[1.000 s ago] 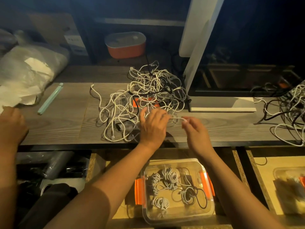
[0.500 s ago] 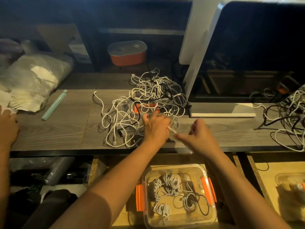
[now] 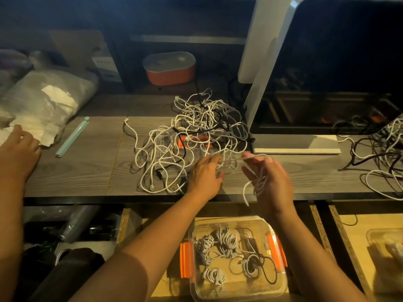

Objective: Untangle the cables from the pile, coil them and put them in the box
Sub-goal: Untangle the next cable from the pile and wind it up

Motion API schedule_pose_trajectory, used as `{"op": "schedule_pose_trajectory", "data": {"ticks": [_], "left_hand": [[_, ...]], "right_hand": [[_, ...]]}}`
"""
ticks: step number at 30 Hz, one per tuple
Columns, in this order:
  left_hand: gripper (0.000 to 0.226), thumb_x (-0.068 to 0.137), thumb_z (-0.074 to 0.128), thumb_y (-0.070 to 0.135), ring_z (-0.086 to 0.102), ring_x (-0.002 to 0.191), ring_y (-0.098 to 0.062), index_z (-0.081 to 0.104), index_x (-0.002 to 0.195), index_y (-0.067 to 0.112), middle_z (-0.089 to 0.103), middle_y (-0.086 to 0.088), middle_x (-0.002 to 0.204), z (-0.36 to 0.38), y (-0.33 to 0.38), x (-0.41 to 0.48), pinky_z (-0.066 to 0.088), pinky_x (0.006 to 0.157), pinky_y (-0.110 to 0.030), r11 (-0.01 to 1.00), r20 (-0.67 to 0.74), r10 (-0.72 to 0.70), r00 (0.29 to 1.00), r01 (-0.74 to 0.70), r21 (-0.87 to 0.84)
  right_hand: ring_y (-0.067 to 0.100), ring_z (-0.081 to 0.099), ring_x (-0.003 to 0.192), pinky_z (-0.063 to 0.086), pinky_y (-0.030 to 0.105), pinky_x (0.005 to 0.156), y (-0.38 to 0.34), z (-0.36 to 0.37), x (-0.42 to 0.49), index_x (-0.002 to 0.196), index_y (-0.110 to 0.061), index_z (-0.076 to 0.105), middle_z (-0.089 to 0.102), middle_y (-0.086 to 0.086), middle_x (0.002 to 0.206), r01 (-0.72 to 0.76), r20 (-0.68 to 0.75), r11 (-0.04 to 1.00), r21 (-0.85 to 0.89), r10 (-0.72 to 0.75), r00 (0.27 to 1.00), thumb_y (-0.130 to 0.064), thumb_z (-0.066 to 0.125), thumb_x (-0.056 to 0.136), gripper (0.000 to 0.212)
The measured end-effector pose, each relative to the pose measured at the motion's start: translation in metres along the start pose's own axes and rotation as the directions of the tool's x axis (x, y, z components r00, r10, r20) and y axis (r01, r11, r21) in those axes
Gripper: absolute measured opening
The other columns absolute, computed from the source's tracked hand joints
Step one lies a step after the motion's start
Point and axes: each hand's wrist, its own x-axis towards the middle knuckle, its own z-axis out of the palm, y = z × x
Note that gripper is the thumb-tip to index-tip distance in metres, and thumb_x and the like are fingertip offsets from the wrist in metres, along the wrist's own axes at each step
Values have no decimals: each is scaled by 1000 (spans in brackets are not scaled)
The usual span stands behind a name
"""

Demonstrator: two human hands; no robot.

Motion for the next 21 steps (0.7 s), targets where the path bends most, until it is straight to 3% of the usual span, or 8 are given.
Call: {"op": "schedule_pose_trajectory", "data": {"ticks": [3,5,7,10,13,15,19,21], "left_hand": [[46,91,52,23,47,119,-30,39,135,22,49,-9,130,7,-4,0,42,98,-46,997,33,-74,997,74,26],[46,91,53,29,40,127,-26,39,135,23,47,-7,135,10,-1,3,28,110,-39,992,-4,-71,997,71,104],[48,91,53,37,34,133,-22,38,135,24,46,-4,138,11,1,6,12,116,-37,982,-29,-53,998,58,181],[49,89,53,46,32,134,-20,42,131,22,46,-2,137,12,0,7,4,116,-42,974,-53,-34,998,45,220],[57,85,54,55,32,134,-20,41,128,21,45,-2,136,10,0,7,1,115,-47,974,-27,-46,999,51,222],[64,82,51,63,28,137,-19,38,129,21,40,-3,139,10,-1,8,-2,115,-50,971,10,-50,999,46,234],[69,87,34,68,10,144,-16,31,138,22,25,-2,151,10,-1,12,-8,114,-48,965,70,-111,991,91,247],[66,89,34,65,9,144,-15,31,140,22,24,-1,153,8,2,15,-12,113,-46,971,64,-139,988,123,206]], "right_hand": [[17,57,64,51,22,59,-5,4,-2,83,-10,49,57,4,71,-34,-63,994,-107,27,998,-22,38,100,24],[11,49,60,45,19,49,-2,2,-3,94,-14,47,52,1,78,-75,-9,938,-338,77,997,-27,54,93,15],[8,55,69,47,23,57,5,-2,0,105,-18,51,57,-1,91,-126,75,781,-611,215,974,-34,66,84,30],[11,59,73,49,27,67,12,-5,-1,88,-13,64,63,0,81,-94,148,515,-852,408,901,-28,67,85,16],[11,49,56,42,22,54,8,-4,-4,80,-7,64,56,-2,61,-122,157,707,-696,316,936,-20,57,92,19],[11,49,58,40,17,50,0,-3,-5,76,-12,60,54,-1,64,-85,114,821,-564,180,977,-20,51,95,23],[6,54,105,45,23,87,-5,2,-4,81,-17,63,58,-9,118,-21,117,922,-387,71,991,-18,45,97,23],[5,59,105,43,28,94,-10,7,-6,87,-14,65,66,-8,112,-76,96,973,-220,99,991,-17,42,98,25]]}}
